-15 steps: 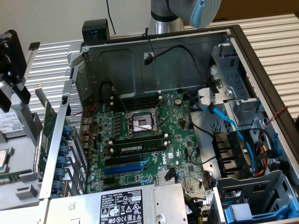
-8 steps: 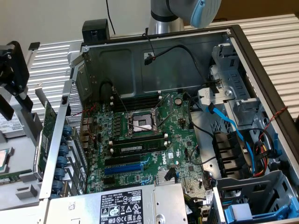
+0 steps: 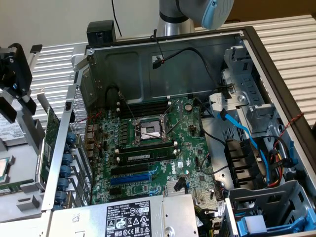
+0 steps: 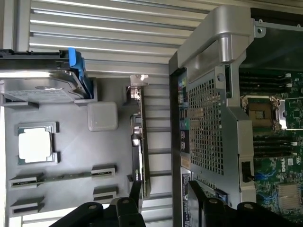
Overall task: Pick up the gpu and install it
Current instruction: 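Pick up the gpu and move the gpu toward the slot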
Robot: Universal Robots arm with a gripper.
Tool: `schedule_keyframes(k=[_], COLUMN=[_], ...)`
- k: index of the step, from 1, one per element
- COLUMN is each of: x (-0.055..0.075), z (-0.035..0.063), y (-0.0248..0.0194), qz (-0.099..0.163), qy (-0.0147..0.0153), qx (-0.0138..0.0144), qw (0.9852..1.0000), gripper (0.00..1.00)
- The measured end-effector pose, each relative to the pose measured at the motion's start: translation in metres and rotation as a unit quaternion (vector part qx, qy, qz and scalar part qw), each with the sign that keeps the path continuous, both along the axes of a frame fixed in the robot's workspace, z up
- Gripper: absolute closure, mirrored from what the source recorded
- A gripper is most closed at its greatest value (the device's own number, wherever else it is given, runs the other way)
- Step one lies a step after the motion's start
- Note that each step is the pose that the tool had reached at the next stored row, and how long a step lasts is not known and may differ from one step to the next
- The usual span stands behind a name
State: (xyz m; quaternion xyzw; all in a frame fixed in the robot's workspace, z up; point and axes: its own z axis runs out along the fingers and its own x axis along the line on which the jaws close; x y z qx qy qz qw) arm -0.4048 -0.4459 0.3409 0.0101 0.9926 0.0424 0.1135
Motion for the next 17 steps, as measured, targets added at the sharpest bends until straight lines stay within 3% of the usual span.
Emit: schedule_keyframes(k=[5,8,10,15,17], x=[-0.003,-0.005,-0.005,-0.005,-0.005], z=[-0.0088,-0.0122,-0.0142,-0.015,-0.015], y=[-0.0001,-0.0004,-0.0022,-0.0038,-0.0039], qz=[0.0,-0.001,-0.002,-0.005,-0.011], qy=[0.0005,0.0055,0.0072,0.0077,0.0077], qx=[0.0,-0.0001,0.0005,0.0013,0.0036], qw=[1.0,1.0,1.0,1.0,0.9999], gripper=[0.49,0.49,0.49,0.49,0.49])
